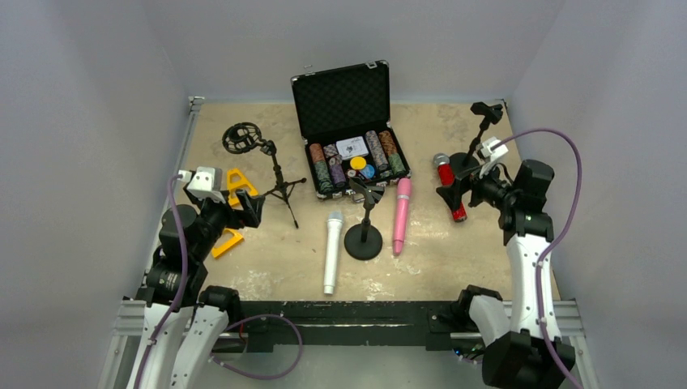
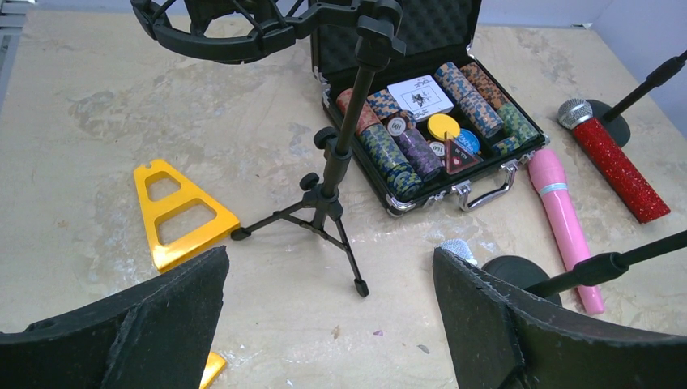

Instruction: Attach the microphones to the stand

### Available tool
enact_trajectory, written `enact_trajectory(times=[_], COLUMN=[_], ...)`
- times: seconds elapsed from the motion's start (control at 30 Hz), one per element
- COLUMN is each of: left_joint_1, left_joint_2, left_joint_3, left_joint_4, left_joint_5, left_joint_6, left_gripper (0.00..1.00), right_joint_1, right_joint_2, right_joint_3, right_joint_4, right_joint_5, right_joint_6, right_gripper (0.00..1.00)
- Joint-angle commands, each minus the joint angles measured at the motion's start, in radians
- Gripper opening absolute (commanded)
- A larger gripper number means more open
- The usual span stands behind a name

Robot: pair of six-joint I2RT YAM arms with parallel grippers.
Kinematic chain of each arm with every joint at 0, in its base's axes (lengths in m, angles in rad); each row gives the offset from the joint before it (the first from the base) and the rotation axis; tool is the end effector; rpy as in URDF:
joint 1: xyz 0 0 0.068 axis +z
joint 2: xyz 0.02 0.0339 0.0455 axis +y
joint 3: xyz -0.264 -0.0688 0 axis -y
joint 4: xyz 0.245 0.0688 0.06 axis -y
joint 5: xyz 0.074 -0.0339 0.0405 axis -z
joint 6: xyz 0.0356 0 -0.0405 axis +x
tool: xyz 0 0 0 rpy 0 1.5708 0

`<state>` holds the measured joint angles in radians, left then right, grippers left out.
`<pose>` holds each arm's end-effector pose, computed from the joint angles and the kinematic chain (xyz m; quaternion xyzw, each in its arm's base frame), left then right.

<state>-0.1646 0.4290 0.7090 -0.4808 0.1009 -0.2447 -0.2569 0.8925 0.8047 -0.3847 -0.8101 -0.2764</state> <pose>0.1040 -0.0209 0.3269 0.0009 0.7741 -0.1666 0.6107 0.1917 -0.0237 0.3125 -0.2133 0.7819 0.1978 0.5513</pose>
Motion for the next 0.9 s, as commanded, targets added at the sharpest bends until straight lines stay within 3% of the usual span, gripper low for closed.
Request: enact_trajectory(times=[0.0, 0.17, 0.3, 0.47, 0.53, 0.73, 0.87], left_joint_1=[0.005, 0.005, 0.005, 0.005, 0.006, 0.005, 0.005], left_joint_2=[0.007, 0.004, 0.005, 0.002, -0.002, -0.016, -0.018], left_joint_3=[0.043, 0.049, 0.054, 0.061, 0.063, 0.063, 0.063], left_joint_4=[0.012, 0.004, 0.000, -0.008, -0.008, -0.008, -0.007], left_joint_5=[0.017, 0.012, 0.014, 0.020, 0.024, 0.029, 0.035], left_joint_6=[-0.013, -0.013, -0.012, -0.009, -0.009, -0.010, -0.011], left_gripper=[1.00, 1.00, 1.00, 1.00, 1.00, 1.00, 1.00], right_joint_1=[0.045, 0.099, 0.094, -0.067, -0.101, -0.099, -0.006], right_joint_2=[0.100, 0.219, 0.252, 0.217, 0.218, 0.268, 0.341], right_joint_3=[0.090, 0.095, 0.099, 0.254, 0.301, 0.240, 0.169], right_joint_4=[-0.093, -0.075, -0.064, -0.230, -0.286, -0.273, -0.195], right_joint_5=[0.228, 0.466, 0.513, 0.198, 0.160, 0.181, 0.392], right_joint_6=[-0.118, -0.140, -0.158, -0.174, -0.207, -0.233, -0.263], right_gripper=[0.99, 0.94, 0.93, 0.92, 0.92, 0.87, 0.81])
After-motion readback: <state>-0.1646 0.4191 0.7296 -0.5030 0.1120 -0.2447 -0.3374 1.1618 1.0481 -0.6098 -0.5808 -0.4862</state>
